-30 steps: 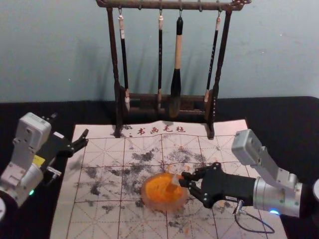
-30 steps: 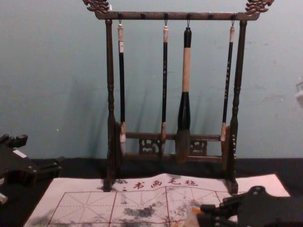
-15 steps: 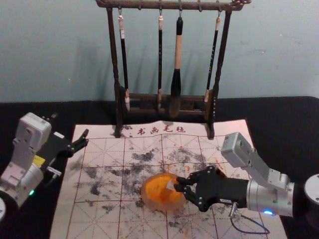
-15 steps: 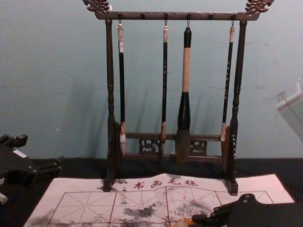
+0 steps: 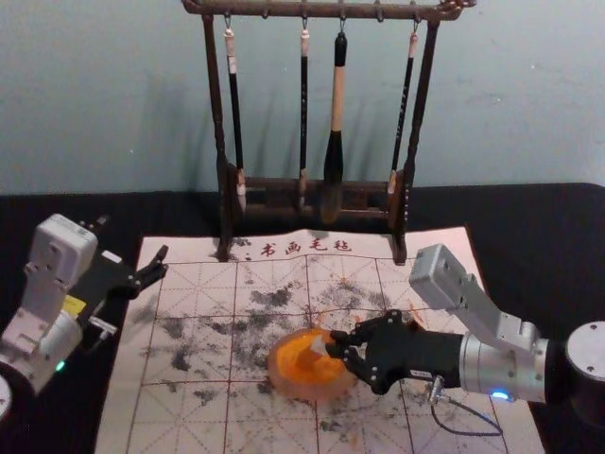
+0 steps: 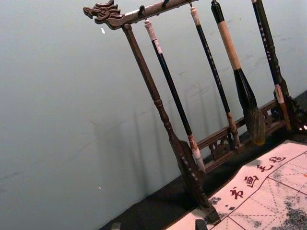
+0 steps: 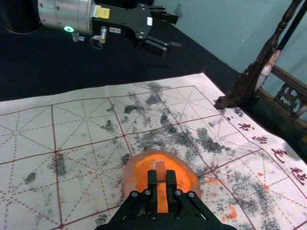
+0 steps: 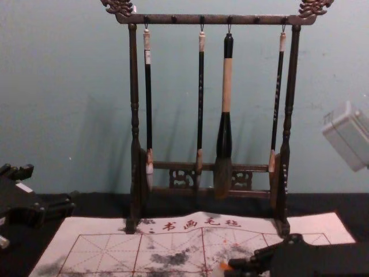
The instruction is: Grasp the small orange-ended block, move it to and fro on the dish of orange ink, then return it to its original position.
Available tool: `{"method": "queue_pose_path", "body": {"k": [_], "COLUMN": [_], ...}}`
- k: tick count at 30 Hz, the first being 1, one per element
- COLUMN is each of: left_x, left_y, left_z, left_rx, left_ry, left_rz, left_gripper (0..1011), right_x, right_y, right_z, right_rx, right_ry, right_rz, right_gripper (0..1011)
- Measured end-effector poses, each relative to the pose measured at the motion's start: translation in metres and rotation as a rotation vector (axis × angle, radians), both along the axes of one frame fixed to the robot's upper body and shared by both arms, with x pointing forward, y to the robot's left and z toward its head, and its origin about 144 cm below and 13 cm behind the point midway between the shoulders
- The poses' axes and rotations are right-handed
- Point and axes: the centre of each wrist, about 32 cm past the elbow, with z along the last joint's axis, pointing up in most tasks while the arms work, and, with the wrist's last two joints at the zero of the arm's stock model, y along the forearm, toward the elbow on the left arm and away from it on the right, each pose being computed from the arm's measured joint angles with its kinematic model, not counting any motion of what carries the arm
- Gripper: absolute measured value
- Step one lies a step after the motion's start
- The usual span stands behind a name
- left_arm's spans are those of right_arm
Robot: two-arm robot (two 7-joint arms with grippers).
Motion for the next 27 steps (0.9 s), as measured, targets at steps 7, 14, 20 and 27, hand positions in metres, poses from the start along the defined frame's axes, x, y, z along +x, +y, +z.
{"method": "queue_pose_path", "body": {"k": [7, 14, 20, 27], "left_x": [0.0, 0.0, 0.0, 0.0], "left_y": [0.0, 0.0, 0.0, 0.0], "left_z": [0.0, 0.0, 0.0, 0.0], "left_rx": [0.0, 0.0, 0.0, 0.0], "left_ry": [0.0, 0.0, 0.0, 0.0], "left_rz": [0.0, 0.0, 0.0, 0.0], "left_gripper": [1001, 1001, 1002, 1001], "right_x": [0.005, 0.007, 0.004, -0.005], "right_y": [0.0, -0.005, -0.008, -0.012], "right_z": [0.003, 0.006, 0.009, 0.013], "right_rx": [-0.005, -0.012, -0.023, -0.038], "right_ry": [-0.007, -0.015, -0.019, -0.021], "right_rz": [-0.026, -0.051, -0.057, -0.054], "right_gripper": [80, 80, 80, 80]}}
